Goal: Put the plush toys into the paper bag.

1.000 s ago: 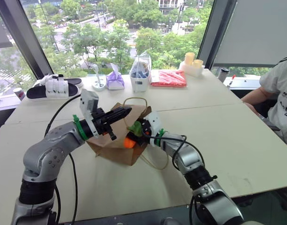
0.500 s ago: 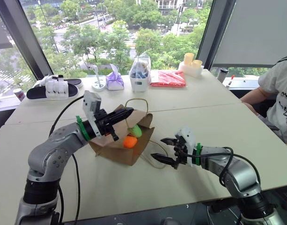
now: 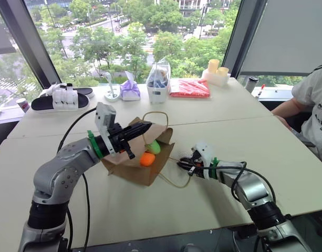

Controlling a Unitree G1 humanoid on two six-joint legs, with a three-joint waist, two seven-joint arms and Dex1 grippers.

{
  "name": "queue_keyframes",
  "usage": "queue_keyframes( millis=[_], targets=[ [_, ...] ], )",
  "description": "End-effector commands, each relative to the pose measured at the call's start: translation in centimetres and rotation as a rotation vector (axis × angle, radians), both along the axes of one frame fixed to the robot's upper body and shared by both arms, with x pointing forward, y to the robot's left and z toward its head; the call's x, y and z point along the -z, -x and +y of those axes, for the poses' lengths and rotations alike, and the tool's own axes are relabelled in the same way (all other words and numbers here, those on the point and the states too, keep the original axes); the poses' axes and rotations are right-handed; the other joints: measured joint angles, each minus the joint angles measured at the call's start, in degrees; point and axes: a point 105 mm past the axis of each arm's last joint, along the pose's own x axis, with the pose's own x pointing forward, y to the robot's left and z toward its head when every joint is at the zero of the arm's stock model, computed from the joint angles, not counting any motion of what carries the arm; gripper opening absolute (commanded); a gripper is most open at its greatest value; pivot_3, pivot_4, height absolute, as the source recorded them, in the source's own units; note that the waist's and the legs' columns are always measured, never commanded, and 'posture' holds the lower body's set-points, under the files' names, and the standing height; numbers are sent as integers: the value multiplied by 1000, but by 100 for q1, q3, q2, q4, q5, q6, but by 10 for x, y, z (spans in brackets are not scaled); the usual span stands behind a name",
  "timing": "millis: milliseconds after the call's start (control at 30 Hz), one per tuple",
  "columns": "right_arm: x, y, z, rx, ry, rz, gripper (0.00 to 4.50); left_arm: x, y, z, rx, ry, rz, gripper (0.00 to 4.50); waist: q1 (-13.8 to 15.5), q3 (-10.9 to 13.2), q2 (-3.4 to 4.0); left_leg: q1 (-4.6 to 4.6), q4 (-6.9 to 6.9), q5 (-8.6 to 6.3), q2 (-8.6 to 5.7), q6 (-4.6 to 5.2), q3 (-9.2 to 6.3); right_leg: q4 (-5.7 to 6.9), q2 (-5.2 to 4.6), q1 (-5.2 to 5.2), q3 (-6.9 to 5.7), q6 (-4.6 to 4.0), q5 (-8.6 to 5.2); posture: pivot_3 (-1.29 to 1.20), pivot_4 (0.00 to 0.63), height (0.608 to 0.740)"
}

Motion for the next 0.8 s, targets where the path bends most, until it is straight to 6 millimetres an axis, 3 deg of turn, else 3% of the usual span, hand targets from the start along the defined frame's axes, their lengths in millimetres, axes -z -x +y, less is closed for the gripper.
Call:
queue_keyframes(
  millis=[33, 67, 200, 300, 400, 533, 800],
  targets=[
    [-15, 2, 4, -52, 43, -80, 32, -12, 5, 1, -8, 8, -61, 0, -1, 0, 0, 0, 0, 0, 0, 0, 0, 0, 0, 0, 0, 0, 0, 0, 150, 740],
    [-21, 2, 5, -61, 53, -104, 32, -12, 4, 1, -10, 11, -62, 0, -1, 0, 0, 0, 0, 0, 0, 0, 0, 0, 0, 0, 0, 0, 0, 0, 150, 740],
    [-88, 2, 12, -44, -130, -212, 32, -22, -7, 2, -49, 46, -84, 0, 11, 0, 0, -2, 1, 0, 0, 0, -2, 0, 0, 0, 0, 0, 0, 0, 150, 740],
    [-127, 2, 4, -19, -201, -272, 32, -38, -23, 2, -88, 91, -117, 0, 33, 0, 0, -5, 5, 1, -1, -2, -7, 0, 0, -1, -2, 0, 0, 0, 150, 740],
    [-152, 4, -8, 7, -218, -313, 32, -53, -39, 0, -109, 121, -145, 0, 137, 0, 0, -4, 5, 1, -1, -2, -7, -1, 1, 0, -5, 0, 0, 0, 150, 740],
    [-168, 5, -15, 32, -230, -333, 32, -55, -54, -2, -119, 121, -155, 0, 144, 0, -1, -11, 5, 0, -5, 0, -6, -9, -3, 0, -6, 0, 1, 0, 150, 740],
    [-186, 7, -7, 14, -290, -368, 32, -44, -79, 4, -172, 150, -139, 0, 119, 0, 0, -19, 1, 0, -2, 1, -4, -2, -2, -15, -6, 1, 1, 0, 150, 740]
  ],
)
